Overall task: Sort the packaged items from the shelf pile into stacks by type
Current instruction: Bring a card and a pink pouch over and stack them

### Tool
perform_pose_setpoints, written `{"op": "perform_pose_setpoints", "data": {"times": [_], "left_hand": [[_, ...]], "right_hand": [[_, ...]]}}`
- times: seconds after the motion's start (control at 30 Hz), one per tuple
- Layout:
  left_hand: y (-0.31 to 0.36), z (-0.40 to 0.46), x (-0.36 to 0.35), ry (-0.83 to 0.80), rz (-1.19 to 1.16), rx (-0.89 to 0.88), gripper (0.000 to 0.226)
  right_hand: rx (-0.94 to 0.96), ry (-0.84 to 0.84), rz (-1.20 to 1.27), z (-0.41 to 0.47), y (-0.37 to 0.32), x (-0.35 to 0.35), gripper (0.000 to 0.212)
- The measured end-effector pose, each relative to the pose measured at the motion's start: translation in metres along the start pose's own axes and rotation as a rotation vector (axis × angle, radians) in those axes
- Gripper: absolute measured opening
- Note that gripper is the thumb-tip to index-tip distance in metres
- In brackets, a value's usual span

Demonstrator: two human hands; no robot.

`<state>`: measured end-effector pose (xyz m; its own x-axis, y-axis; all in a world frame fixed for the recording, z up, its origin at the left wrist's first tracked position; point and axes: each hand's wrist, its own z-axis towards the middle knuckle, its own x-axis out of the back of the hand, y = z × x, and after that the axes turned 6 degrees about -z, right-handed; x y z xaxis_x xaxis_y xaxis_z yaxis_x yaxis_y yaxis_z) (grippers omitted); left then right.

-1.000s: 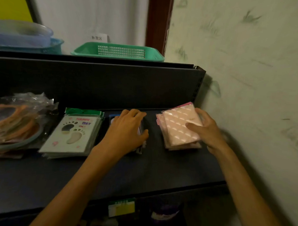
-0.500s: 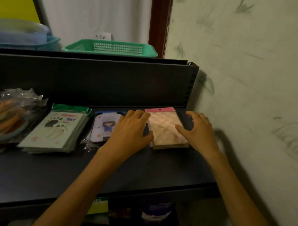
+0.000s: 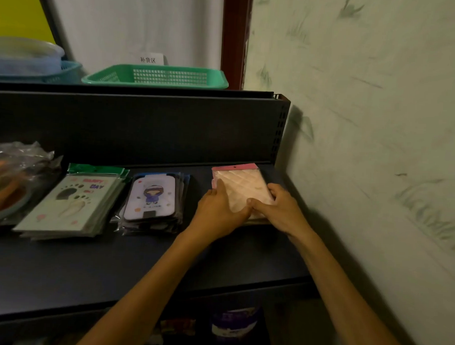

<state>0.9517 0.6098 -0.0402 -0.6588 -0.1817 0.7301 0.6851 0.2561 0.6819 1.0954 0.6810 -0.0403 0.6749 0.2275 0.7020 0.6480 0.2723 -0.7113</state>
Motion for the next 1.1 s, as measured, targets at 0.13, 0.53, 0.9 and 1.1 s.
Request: {"op": "perform_pose_setpoints", "data": {"times": [0.13, 0.53, 0.9, 1.1], "left_hand": [[0.002, 0.001, -0.002, 0.104, -0.407, -0.041, 0.110], [0.007, -0.014, -0.004, 0.278, -0.573, -0.420, 0.099], [0.004, -0.018, -0.015, 0.209, -0.591, -0.471, 0.083], [-0.005, -0.016, -0.002, 0.211, -0.477, -0.343, 0.070]], "right_hand": [[-0.011, 0.019, 0.269, -0.004, 0.002, -0.004, 0.072], [0.257, 0.002, 0.370, -0.018, 0.007, 0.014, 0.068], [0.287, -0.011, 0.398, -0.021, 0.013, 0.005, 0.054], [0.173, 0.050, 0.384, -0.012, 0.020, 0.007, 0.035]]}}
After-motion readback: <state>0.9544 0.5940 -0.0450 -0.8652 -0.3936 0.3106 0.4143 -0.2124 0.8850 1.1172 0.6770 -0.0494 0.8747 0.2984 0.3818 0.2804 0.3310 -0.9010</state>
